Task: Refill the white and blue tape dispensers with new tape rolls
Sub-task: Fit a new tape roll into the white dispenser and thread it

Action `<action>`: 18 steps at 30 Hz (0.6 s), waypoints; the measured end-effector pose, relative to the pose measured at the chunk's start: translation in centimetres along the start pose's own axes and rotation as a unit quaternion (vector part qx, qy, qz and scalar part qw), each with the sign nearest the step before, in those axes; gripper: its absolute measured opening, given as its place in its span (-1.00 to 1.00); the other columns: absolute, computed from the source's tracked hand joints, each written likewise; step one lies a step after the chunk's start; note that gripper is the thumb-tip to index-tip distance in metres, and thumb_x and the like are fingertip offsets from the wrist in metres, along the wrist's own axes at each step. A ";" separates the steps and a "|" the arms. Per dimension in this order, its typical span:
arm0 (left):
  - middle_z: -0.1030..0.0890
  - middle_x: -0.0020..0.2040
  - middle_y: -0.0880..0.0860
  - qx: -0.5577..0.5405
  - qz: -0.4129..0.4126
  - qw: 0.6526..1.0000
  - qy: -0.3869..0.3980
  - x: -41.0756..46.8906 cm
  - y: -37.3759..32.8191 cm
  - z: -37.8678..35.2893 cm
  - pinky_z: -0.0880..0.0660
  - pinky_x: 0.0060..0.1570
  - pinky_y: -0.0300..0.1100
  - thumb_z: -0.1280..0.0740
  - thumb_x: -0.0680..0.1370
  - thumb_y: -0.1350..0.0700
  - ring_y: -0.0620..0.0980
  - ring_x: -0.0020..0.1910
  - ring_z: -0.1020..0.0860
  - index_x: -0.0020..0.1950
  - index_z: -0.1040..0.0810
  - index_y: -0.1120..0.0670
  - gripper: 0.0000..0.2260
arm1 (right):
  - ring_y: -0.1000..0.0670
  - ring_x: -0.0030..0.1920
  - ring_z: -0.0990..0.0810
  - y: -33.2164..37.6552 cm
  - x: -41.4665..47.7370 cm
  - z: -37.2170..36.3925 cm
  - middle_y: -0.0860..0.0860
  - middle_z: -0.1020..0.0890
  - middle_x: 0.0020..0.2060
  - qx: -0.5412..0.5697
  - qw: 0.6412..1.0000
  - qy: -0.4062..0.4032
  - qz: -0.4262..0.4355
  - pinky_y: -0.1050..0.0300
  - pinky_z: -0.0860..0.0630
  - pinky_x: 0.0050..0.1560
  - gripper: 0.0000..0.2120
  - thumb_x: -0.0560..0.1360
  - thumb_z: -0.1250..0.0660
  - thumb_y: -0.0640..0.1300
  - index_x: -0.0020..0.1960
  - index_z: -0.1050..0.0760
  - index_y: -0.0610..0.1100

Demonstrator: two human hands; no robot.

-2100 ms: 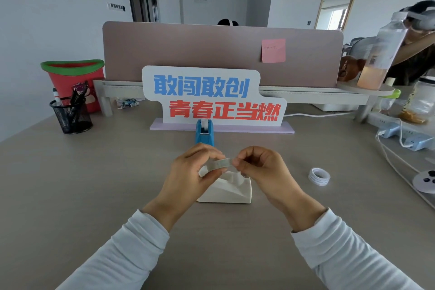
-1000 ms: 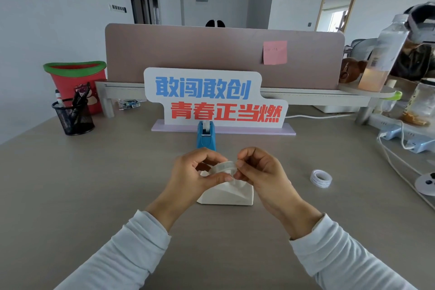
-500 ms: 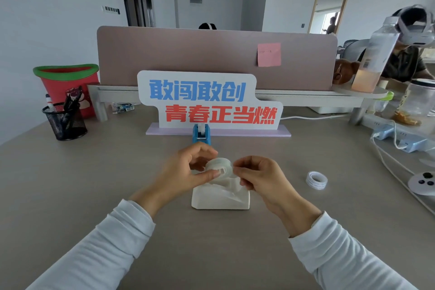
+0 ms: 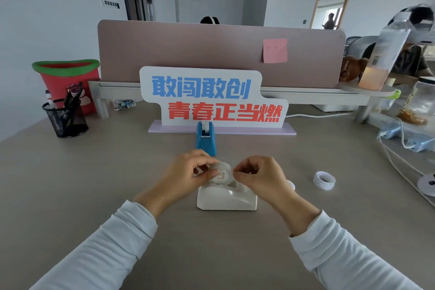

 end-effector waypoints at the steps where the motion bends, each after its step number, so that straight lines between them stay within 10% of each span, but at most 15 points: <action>1: -0.50 -0.12 -0.22 0.003 -0.001 1.000 0.003 -0.1 0.1 0.0 -0.38 -0.16 -0.52 -0.36 0.43 0.07 -0.36 -0.11 -0.47 0.07 -0.59 0.07 -0.77 | 0.14 -0.39 -0.51 0.0 0.0 0.0 0.06 -0.62 -0.35 -0.005 1.000 0.000 0.002 0.44 -0.43 -0.42 -0.94 0.35 -0.41 -0.19 -0.28 -0.60 -0.06; 18: -0.49 -0.13 -0.24 0.058 -0.062 0.996 0.011 -0.7 0.1 -0.1 -0.35 -0.15 -0.49 -0.34 0.44 0.00 -0.28 -0.15 -0.48 0.10 -0.57 -0.08 -0.76 | 0.14 -0.34 -0.54 -0.1 -0.3 -0.2 0.08 -0.64 -0.34 -0.092 0.995 -0.011 0.044 0.35 -0.47 -0.30 -0.94 0.32 -0.43 -0.19 -0.26 -0.64 -0.05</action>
Point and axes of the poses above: each hand's wrist, its own x-axis towards the middle knuckle, its own z-axis out of the back of the hand, y = z × x, the point moved 1 cm from there along x, towards the middle knuckle
